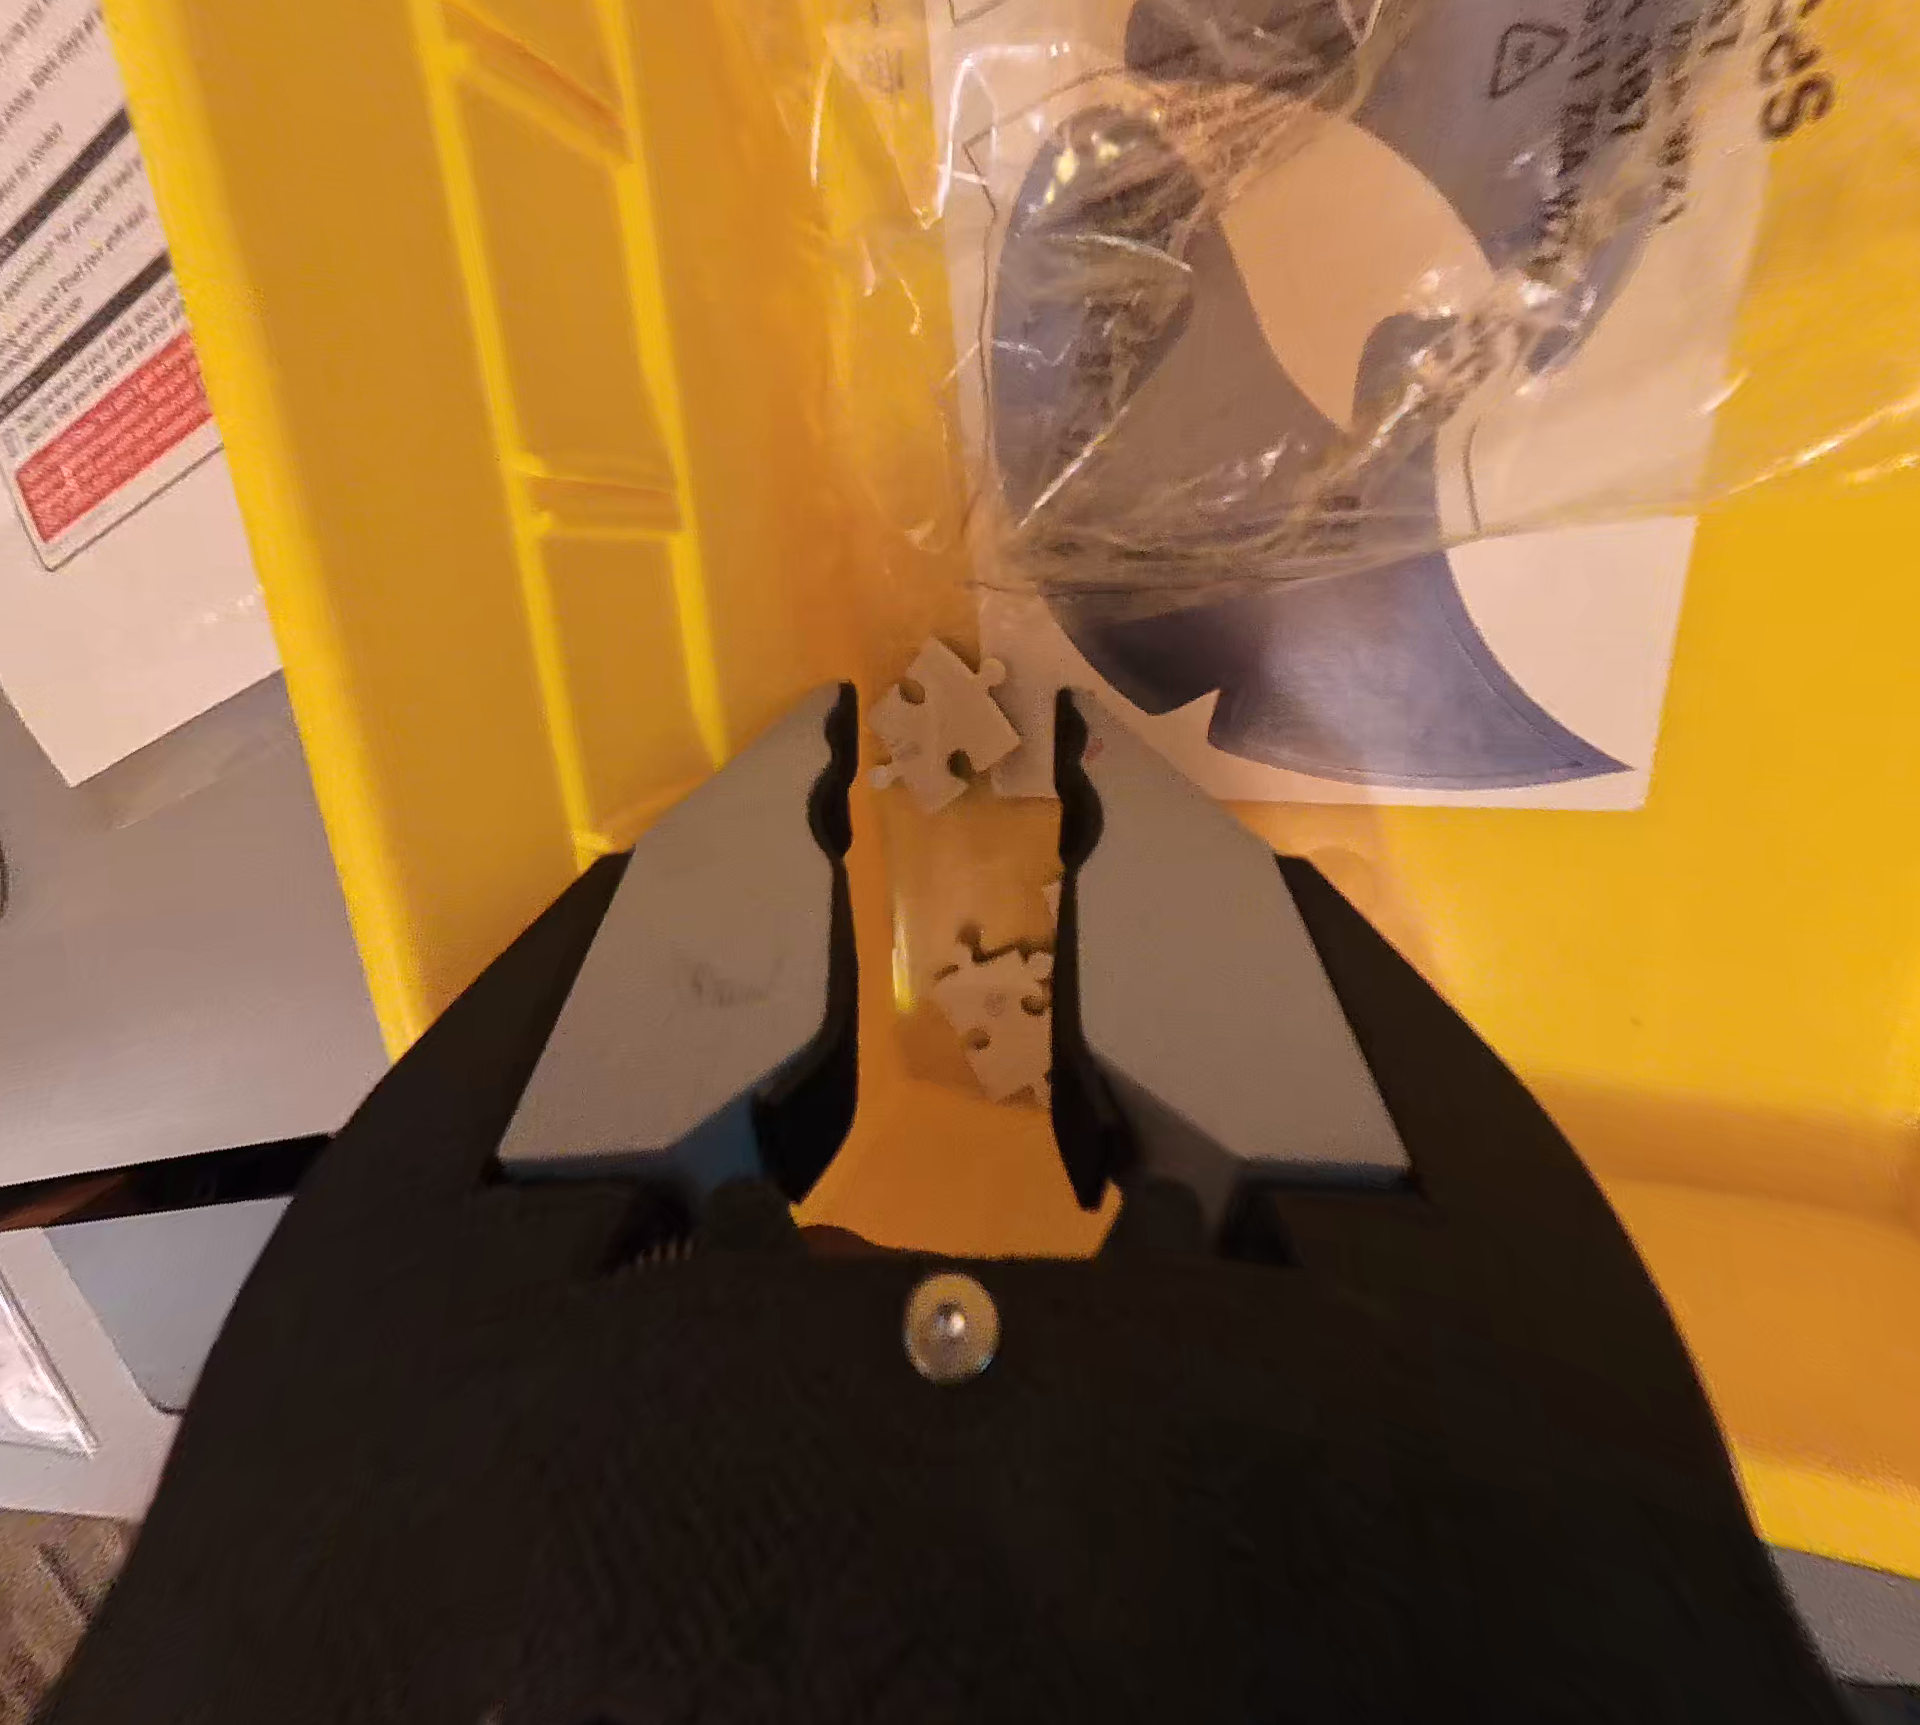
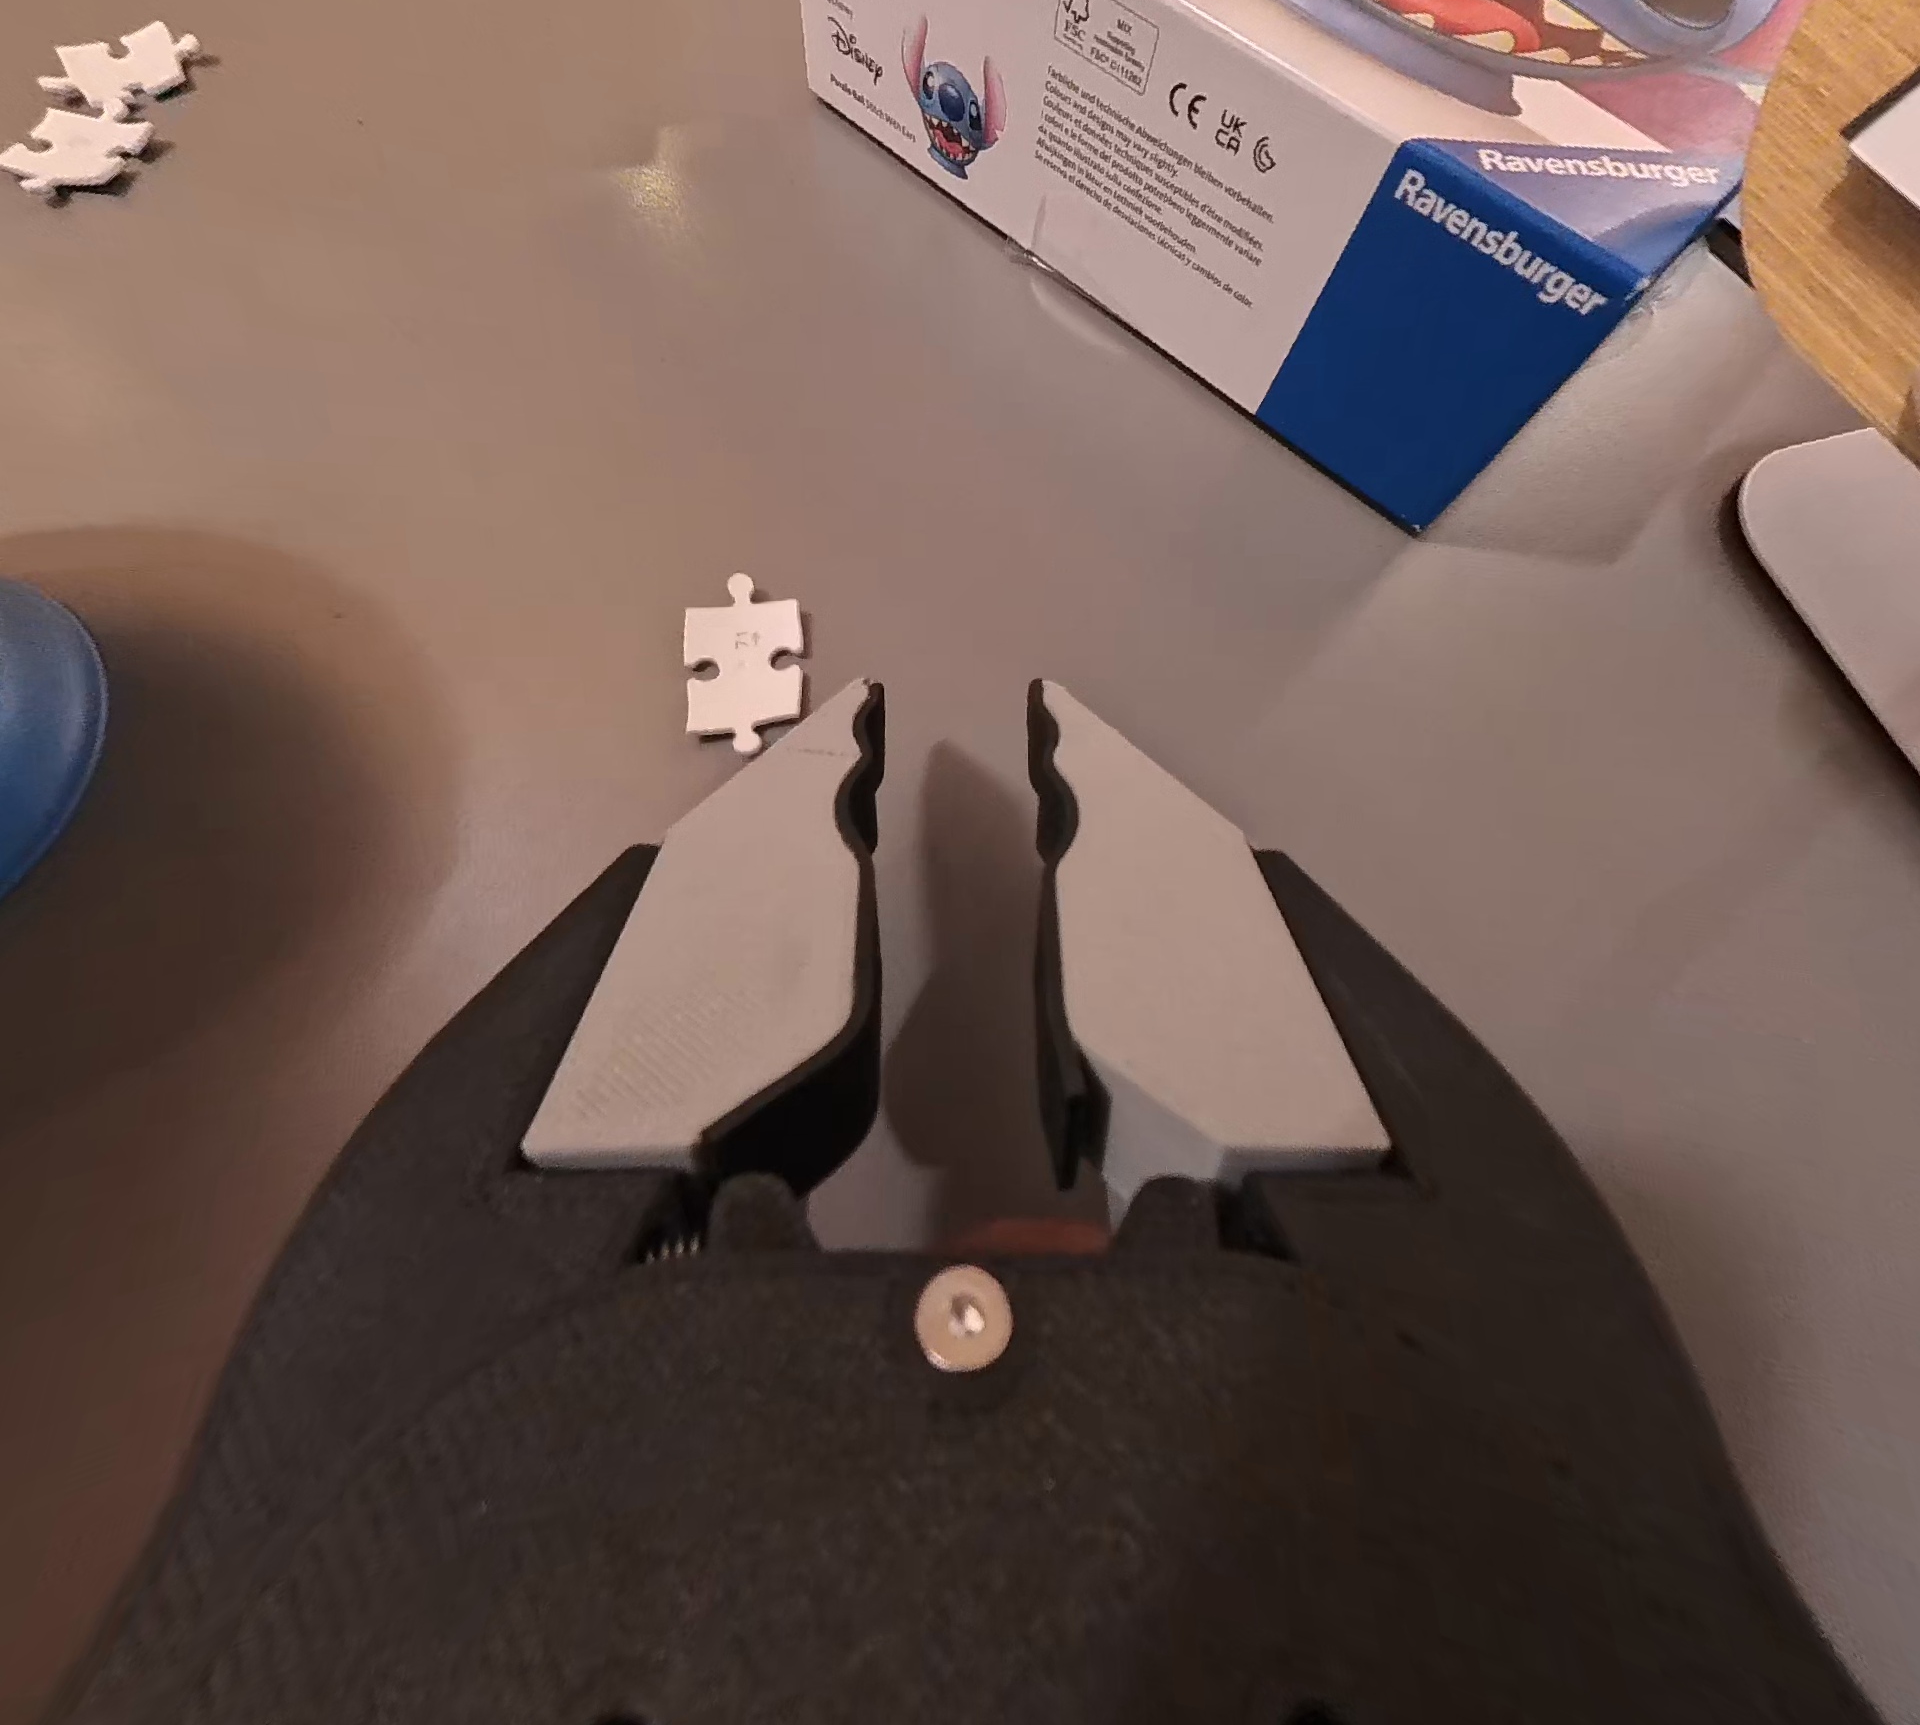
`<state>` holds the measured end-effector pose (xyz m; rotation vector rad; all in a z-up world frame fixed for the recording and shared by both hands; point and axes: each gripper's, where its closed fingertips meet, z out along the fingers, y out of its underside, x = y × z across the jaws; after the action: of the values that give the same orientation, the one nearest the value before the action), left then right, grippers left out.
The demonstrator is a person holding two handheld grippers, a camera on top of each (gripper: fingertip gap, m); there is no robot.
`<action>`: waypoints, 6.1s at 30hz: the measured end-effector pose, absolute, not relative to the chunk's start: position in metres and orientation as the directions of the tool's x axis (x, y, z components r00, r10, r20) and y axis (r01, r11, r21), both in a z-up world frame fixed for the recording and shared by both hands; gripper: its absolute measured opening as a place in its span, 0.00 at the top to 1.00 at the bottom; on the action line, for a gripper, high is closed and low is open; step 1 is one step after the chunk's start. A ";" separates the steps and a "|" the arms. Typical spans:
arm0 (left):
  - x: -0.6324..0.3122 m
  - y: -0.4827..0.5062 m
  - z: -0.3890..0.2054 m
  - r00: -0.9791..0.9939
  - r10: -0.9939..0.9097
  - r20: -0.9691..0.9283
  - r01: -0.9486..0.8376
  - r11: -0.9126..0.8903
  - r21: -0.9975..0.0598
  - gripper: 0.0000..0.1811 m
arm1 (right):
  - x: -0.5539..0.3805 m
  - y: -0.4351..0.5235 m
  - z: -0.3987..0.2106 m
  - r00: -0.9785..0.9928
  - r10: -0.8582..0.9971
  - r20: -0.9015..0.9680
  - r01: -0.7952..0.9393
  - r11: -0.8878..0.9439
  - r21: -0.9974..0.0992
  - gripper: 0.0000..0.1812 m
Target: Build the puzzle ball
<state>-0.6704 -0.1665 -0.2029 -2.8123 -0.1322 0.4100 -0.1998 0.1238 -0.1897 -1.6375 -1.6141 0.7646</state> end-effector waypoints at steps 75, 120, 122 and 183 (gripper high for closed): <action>-0.636 -0.241 -0.213 0.991 0.134 -0.018 0.135 -0.986 0.096 0.88 | -0.198 0.078 -0.173 -0.128 0.980 0.152 0.546 0.198 -0.814 0.88; -0.370 0.001 -0.170 0.846 -0.533 -0.030 -0.504 -0.778 -0.376 0.79 | -0.196 0.073 -0.182 -0.157 0.970 0.185 0.577 0.242 -0.780 0.88; -0.389 -0.012 -0.142 0.862 -0.503 -0.070 -0.485 -0.775 -0.406 0.80 | -0.196 0.075 -0.181 -0.147 0.974 0.172 0.574 0.225 -0.788 0.88; -0.604 -0.130 -0.101 0.909 -0.028 -0.415 -0.234 -0.859 -0.456 1.00 | -0.198 0.077 -0.186 -0.137 0.973 0.185 0.590 0.230 -0.774 0.89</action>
<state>-0.6036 -0.1302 -0.1010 -2.5585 0.1883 0.5461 -0.1977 0.0772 -0.1862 -1.4422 -1.8201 0.7101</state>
